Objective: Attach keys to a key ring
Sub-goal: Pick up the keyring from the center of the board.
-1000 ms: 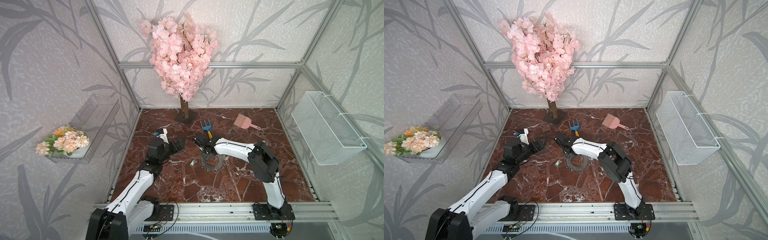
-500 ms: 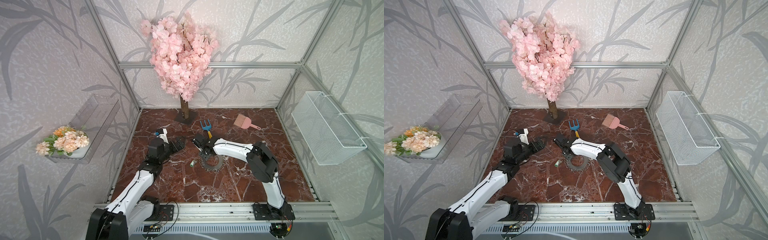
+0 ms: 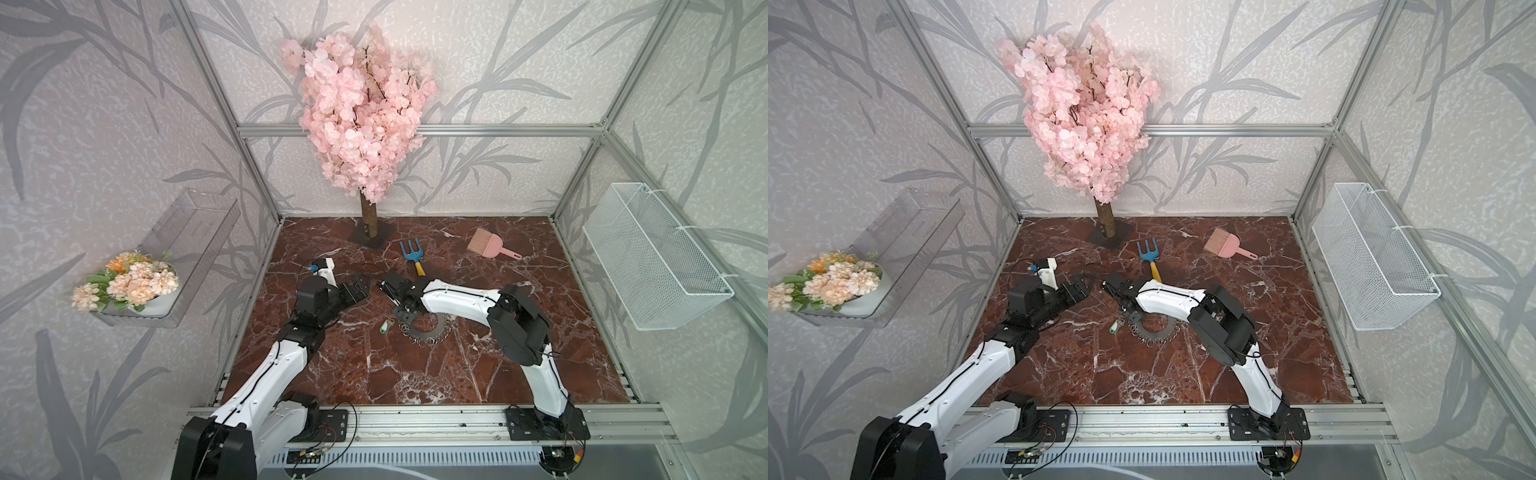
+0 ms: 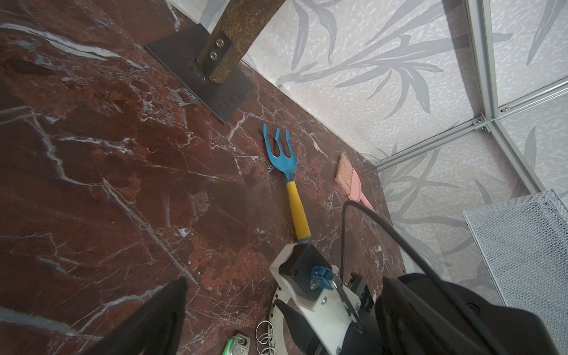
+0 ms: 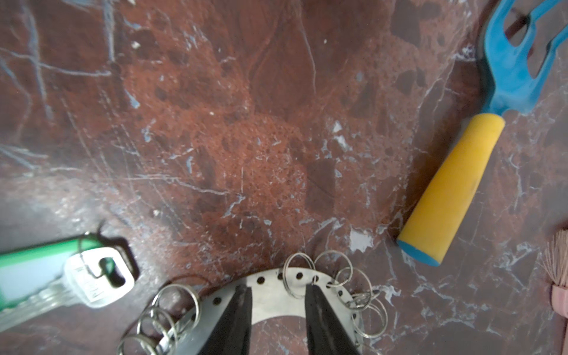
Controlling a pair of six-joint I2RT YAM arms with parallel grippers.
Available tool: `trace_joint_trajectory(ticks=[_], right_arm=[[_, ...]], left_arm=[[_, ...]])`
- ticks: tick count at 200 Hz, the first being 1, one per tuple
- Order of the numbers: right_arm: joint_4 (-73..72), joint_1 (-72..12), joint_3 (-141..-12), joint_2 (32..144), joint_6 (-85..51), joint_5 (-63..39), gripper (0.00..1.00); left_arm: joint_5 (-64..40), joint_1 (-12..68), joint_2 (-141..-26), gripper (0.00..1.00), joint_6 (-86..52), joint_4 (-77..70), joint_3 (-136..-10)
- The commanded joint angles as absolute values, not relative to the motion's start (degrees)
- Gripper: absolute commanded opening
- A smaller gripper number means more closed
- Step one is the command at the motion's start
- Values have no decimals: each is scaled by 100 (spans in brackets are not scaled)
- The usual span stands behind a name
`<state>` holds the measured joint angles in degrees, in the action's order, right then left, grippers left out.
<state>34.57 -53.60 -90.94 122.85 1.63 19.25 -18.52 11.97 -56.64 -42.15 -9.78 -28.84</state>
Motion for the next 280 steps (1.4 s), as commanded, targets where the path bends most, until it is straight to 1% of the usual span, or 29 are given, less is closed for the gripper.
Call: trace_joint_trajectory(ticks=[1, 48, 75, 123, 160, 216, 280], right_arm=[[3554, -5370, -9211, 12445, 171, 2168, 34], [3511, -5370, -9160, 12507, 182, 2301, 34], [3483, -5368, -9151, 12503, 177, 2316, 33], [3396, -5361, -9083, 12437, 209, 2307, 33], [3393, -5365, -9070, 12460, 205, 2318, 33], [3419, -5244, -9062, 12497, 85, 2286, 26], [3393, -5239, -9126, 12559, 46, 2350, 23]], left_arm=[[-1816, 1221, -5650, 100, -4219, -956, -2848], [-1531, 1213, -5423, 100, -4275, -881, -2796], [-1182, 1213, -5053, 100, -4401, -918, -2673], [-546, 1170, -4411, 100, -4427, -437, -2646], [-503, 1129, -4199, 100, -4472, -288, -2602], [-253, 1090, -3826, 100, -4482, -136, -2628], [-295, 1072, -3820, 100, -4526, -161, -2594]])
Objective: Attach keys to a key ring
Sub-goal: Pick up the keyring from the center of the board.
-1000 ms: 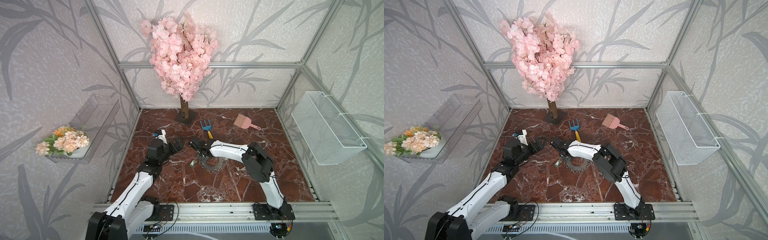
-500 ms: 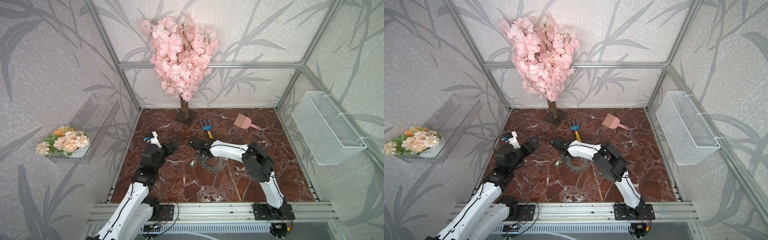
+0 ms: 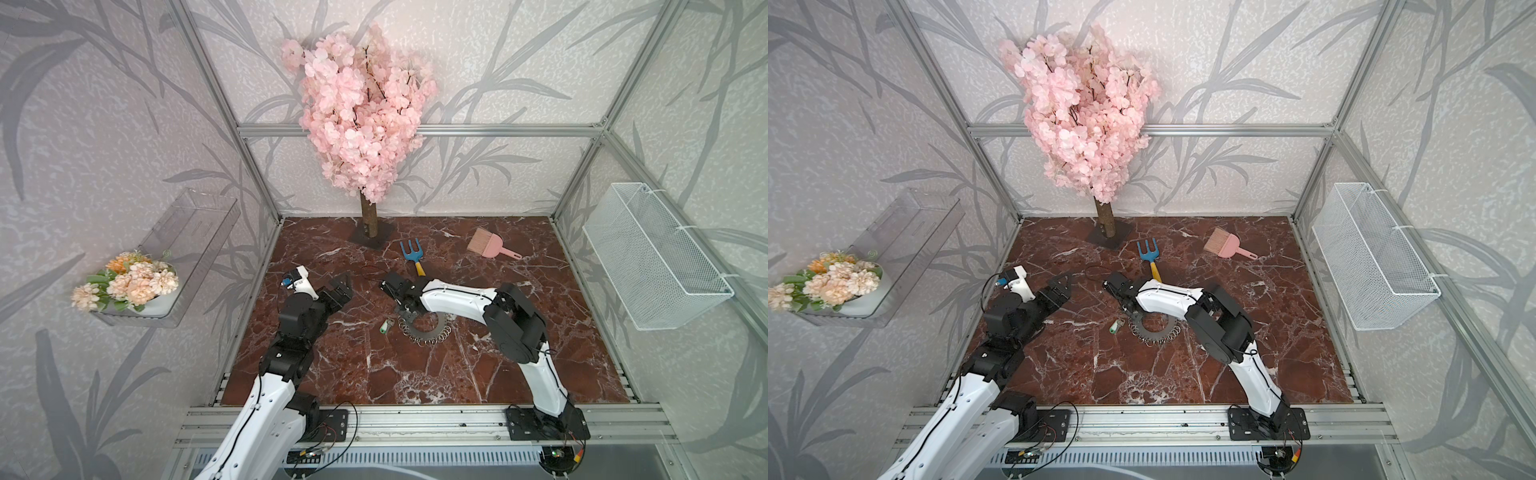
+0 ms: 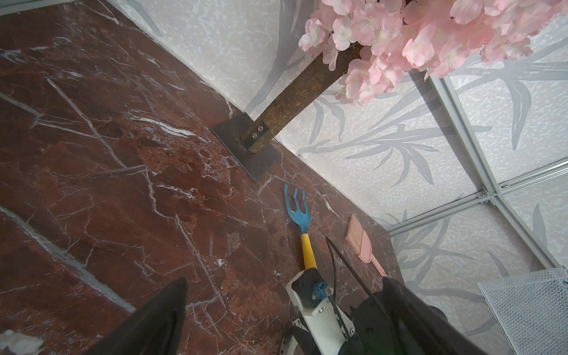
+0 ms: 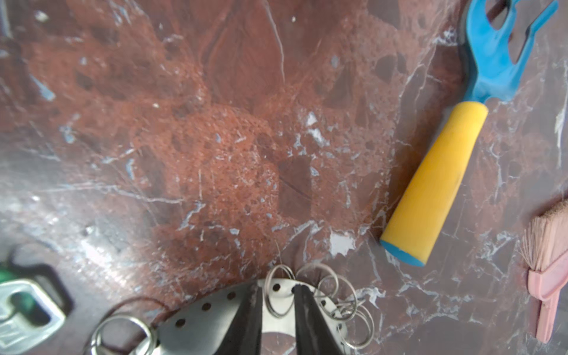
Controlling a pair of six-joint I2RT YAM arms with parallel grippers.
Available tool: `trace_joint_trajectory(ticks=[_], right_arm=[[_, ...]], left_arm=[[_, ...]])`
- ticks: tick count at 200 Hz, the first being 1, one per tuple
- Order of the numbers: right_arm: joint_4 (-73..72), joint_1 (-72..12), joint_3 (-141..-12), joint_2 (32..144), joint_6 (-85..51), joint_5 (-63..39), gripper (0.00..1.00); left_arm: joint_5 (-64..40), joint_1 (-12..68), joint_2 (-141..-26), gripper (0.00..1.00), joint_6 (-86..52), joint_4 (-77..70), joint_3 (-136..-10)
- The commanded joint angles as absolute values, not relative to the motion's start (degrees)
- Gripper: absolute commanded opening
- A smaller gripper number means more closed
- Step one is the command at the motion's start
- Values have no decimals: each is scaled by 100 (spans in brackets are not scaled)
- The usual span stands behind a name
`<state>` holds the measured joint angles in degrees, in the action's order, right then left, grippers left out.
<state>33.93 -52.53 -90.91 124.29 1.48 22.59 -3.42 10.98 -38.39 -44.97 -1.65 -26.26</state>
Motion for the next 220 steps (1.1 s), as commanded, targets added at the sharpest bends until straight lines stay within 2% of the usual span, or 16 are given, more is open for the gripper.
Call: trace_joint_trajectory(ticks=[1, 72, 125, 172, 220], right_arm=[[3393, -5239, -9129, 12564, 45, 2353, 22], [3387, -5029, -9187, 12464, 9, 2420, 15], [3350, -5031, -9108, 12327, 35, 2233, 0], [3281, -5028, -8986, 12040, -57, 2033, 0], [3143, -5033, -8512, 10909, -211, 1593, 0]], left_arm=[[-297, 1072, -3822, 100, -4526, -164, -2593], [-308, 1063, -3841, 100, -4544, -185, -2584], [-334, 1065, -3876, 100, -4553, -219, -2540], [-444, 1063, -3889, 100, -4525, -290, -2540], [-1031, 1066, -4113, 100, -4027, -632, -2840]])
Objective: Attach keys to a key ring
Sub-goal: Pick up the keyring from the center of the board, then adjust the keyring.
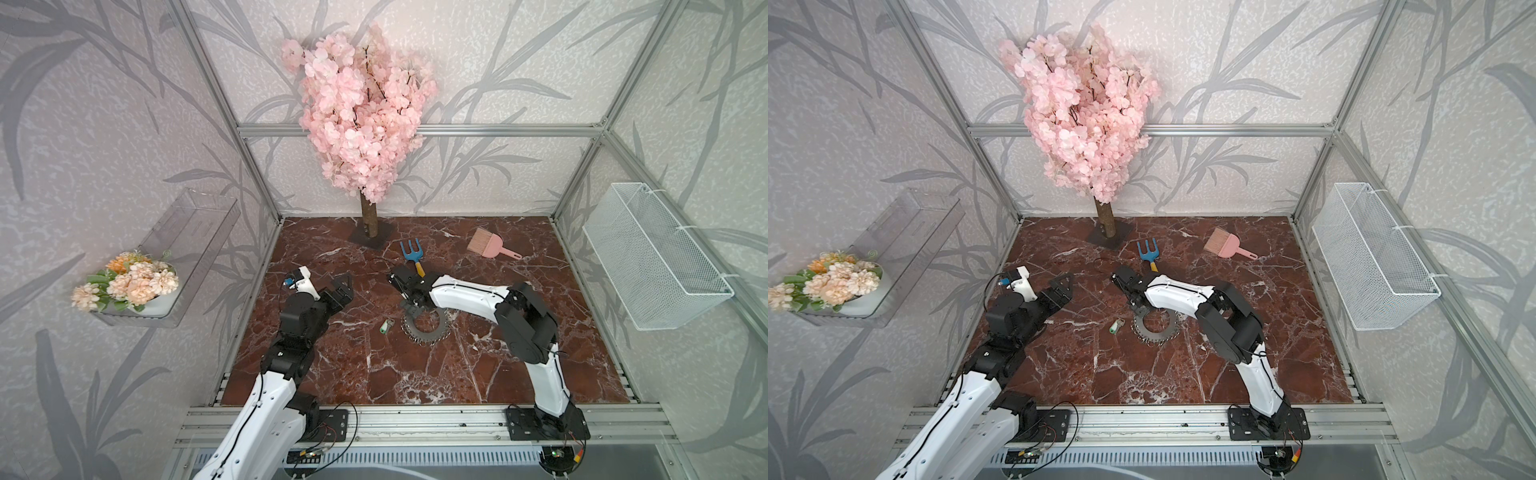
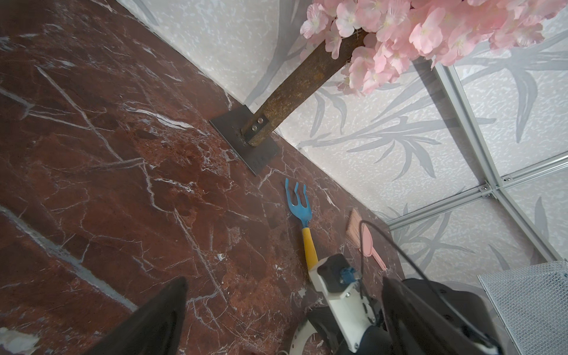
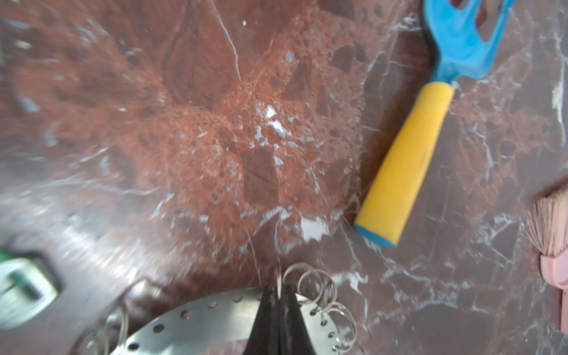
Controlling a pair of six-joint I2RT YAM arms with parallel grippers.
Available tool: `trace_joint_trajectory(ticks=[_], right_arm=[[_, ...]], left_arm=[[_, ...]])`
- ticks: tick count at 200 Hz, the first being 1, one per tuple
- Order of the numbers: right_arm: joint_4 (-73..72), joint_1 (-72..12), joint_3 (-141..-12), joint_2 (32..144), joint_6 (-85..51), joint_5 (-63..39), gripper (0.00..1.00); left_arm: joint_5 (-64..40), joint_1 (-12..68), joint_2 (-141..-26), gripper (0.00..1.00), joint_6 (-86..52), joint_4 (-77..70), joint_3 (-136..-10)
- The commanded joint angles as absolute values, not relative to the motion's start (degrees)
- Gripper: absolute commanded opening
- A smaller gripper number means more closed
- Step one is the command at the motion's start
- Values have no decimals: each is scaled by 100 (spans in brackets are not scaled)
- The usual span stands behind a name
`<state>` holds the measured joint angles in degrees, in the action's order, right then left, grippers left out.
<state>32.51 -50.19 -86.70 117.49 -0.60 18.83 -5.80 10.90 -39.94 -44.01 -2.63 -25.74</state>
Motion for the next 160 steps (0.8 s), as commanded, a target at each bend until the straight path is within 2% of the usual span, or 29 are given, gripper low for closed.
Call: trace_joint_trajectory(ticks=[1, 92, 131, 160], right_arm=[[3149, -5030, -8506, 10878, -215, 1583, 0], [3060, -4956, -7898, 8616, -387, 861, 0], [2967, -4562, -7969, 7899, -649, -104, 0], [2871, -4078, -8092, 7613, -1045, -1273, 0]], left_arm=[[-1056, 1065, -4122, 100, -4017, -645, -2853], [-3113, 1121, -4599, 100, -3312, -1798, -3595], [-3915, 1186, -4805, 100, -3405, -2311, -3976], [-4503, 1296, -5144, 100, -3601, -2593, -4383]])
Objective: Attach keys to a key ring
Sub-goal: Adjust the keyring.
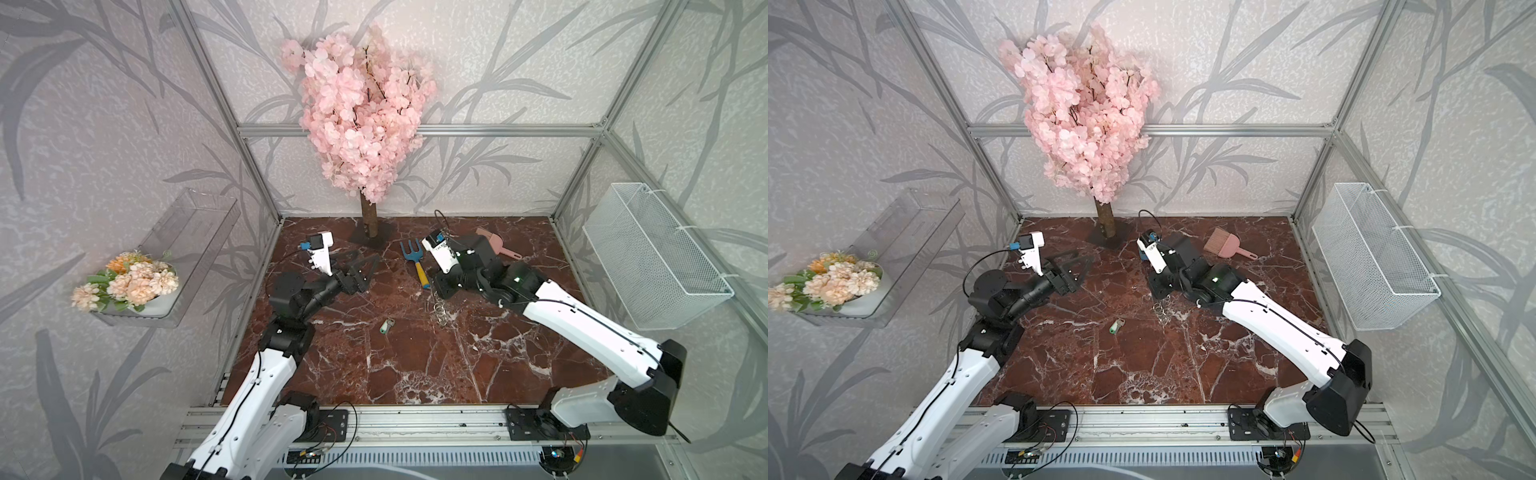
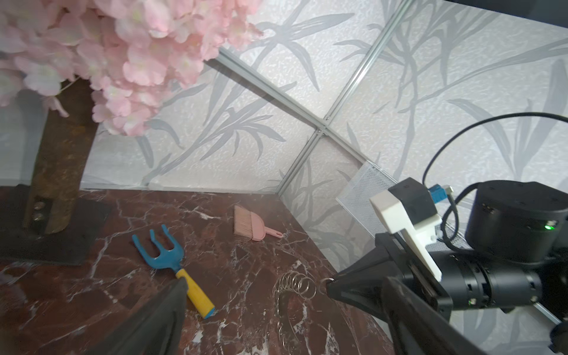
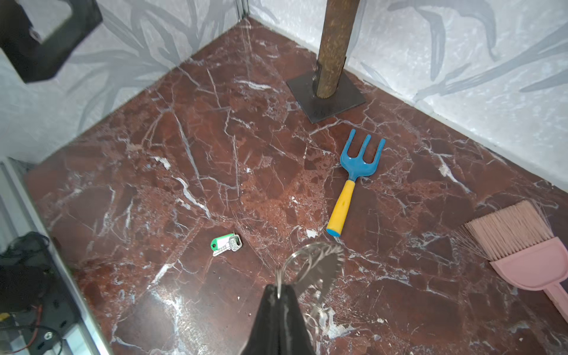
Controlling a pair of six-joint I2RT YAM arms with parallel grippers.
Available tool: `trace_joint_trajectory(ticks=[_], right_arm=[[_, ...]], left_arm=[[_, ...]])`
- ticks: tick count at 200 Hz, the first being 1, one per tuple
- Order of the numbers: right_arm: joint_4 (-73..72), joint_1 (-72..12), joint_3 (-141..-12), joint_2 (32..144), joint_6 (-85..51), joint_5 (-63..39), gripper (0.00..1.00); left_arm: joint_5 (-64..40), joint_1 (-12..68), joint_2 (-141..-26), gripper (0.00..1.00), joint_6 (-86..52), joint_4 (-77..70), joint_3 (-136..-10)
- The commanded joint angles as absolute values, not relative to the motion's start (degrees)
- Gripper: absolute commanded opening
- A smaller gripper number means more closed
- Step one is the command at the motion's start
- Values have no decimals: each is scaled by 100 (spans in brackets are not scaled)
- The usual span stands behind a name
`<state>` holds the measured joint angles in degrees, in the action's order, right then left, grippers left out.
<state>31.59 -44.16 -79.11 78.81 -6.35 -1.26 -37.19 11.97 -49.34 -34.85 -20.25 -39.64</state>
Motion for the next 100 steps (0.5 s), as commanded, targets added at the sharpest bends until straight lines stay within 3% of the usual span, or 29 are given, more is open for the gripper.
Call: trace_joint_trajectory(ticks=[1, 60, 81, 100], right_arm=[[2868, -4065, -8093, 7603, -1059, -1309, 0], [2105, -3192, -8104, 7497, -2133, -3408, 0], [1846, -3058, -8112, 7504, -2379, -3725, 0], [1494, -2941, -8108, 7545, -2668, -4092, 0]], left_arm=[[-4519, 1298, -5156, 100, -3607, -2606, -4398], [-5274, 1761, -5977, 100, -3700, -2732, -5298], [-5503, 1850, -6255, 94, -3738, -2797, -5518], [-5676, 1863, -6503, 83, -3766, -2795, -5739]])
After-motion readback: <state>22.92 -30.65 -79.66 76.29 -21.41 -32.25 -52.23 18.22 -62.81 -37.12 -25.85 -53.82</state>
